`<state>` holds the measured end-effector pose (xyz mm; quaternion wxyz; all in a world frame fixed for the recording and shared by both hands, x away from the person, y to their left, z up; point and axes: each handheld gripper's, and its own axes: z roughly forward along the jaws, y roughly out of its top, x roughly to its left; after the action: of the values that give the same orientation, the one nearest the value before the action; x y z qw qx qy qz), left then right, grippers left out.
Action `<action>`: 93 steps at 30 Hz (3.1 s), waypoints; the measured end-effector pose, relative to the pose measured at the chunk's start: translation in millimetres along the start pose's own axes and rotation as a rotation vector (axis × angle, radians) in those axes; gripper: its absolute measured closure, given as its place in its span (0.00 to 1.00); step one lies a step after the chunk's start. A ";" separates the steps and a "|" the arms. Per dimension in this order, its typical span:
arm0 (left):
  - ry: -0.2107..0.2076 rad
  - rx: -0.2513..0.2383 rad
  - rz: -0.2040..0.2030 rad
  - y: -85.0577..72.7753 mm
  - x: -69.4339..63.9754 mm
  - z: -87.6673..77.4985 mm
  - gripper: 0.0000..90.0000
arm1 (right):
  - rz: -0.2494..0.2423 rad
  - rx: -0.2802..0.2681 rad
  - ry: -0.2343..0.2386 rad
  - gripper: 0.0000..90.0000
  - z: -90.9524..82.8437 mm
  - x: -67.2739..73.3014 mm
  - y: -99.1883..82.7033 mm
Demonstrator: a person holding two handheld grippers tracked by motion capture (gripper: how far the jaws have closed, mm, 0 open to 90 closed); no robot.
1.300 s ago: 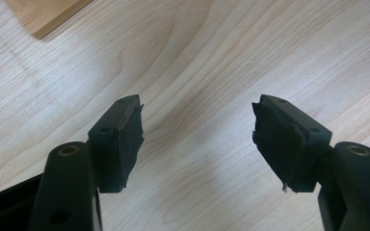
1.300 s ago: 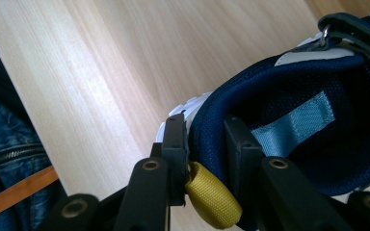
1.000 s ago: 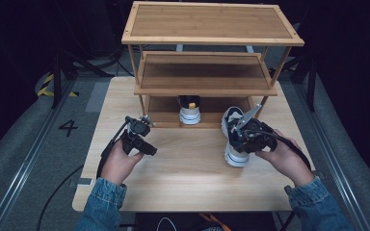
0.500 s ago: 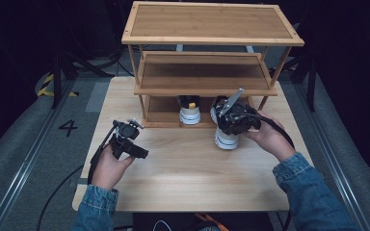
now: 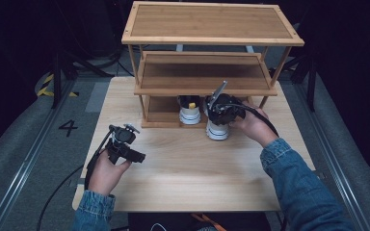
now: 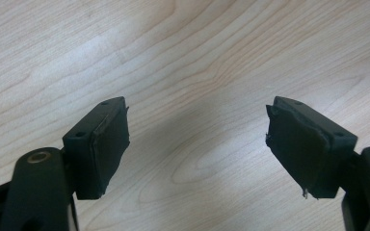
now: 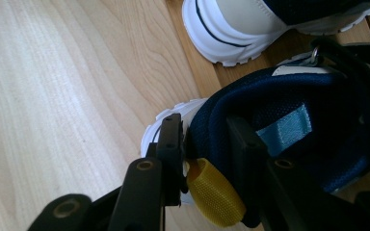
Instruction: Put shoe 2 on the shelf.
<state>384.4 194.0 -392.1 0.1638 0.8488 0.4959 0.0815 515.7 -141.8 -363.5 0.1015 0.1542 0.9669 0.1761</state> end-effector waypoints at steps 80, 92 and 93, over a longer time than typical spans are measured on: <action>0.004 0.089 -0.030 0.5 2.6 11.2 0.24 | 0.402 -0.210 -0.302 0.60 41.6 3.7 -48.3; 0.006 0.095 -0.048 -6.4 5.7 10.1 0.24 | 0.396 -0.249 -0.373 0.53 51.8 1.5 -45.8; 0.007 0.096 -0.045 -6.3 6.3 10.0 0.23 | 0.393 -0.251 -0.395 0.51 53.5 1.1 -45.6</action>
<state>385.4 200.4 -403.8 0.1228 0.8440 0.5190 0.0568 516.1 -165.5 -429.7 0.2699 0.3560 0.8507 0.2769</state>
